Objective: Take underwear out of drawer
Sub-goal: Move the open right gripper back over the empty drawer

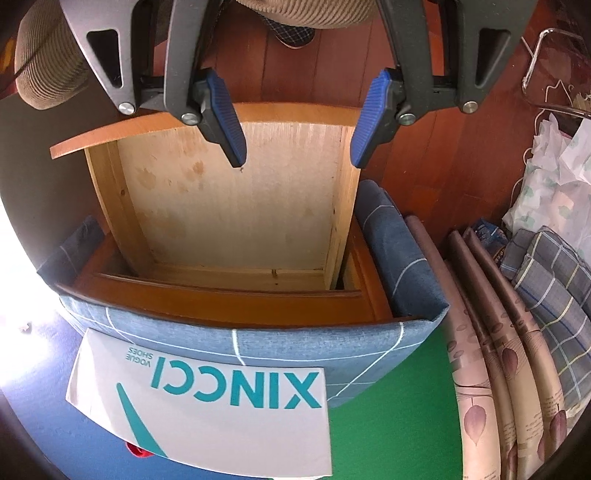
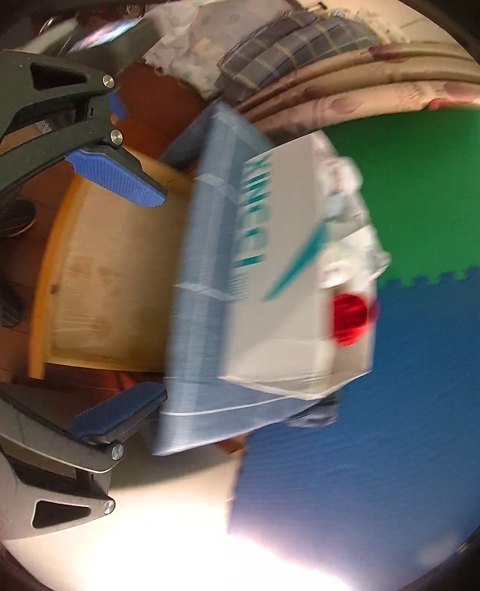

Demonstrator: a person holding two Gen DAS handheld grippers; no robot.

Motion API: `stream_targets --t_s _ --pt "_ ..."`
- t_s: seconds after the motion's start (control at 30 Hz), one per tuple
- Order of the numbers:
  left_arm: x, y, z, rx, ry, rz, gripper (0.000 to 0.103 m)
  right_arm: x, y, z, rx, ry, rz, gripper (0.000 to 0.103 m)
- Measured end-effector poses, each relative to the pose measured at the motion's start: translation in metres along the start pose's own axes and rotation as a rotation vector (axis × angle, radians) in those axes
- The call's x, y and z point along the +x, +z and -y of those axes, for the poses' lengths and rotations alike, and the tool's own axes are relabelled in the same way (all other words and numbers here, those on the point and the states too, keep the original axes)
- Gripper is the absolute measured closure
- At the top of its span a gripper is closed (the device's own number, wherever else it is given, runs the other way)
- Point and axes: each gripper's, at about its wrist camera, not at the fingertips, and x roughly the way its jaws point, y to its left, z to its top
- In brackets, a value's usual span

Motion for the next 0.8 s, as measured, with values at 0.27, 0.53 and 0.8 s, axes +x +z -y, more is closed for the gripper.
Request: stream_targets --t_s 0.27,0.53,0.8 --pt "-0.002 -0.004 0.007 0.023 -0.004 0.009 0.043 0.035 -0.068 -0.001 0.078 -0.065 -0.100 0.008" --pt "0.002 -0.006 0.011 0.041 0.000 0.001 0.043 0.058 -0.088 -0.007 0.102 -0.037 -0.176 0.008" --pt "0.006 -0.008 0.012 0.039 -0.006 -0.016 0.043 0.067 -0.095 -0.010 0.093 -0.036 -0.201 0.008"
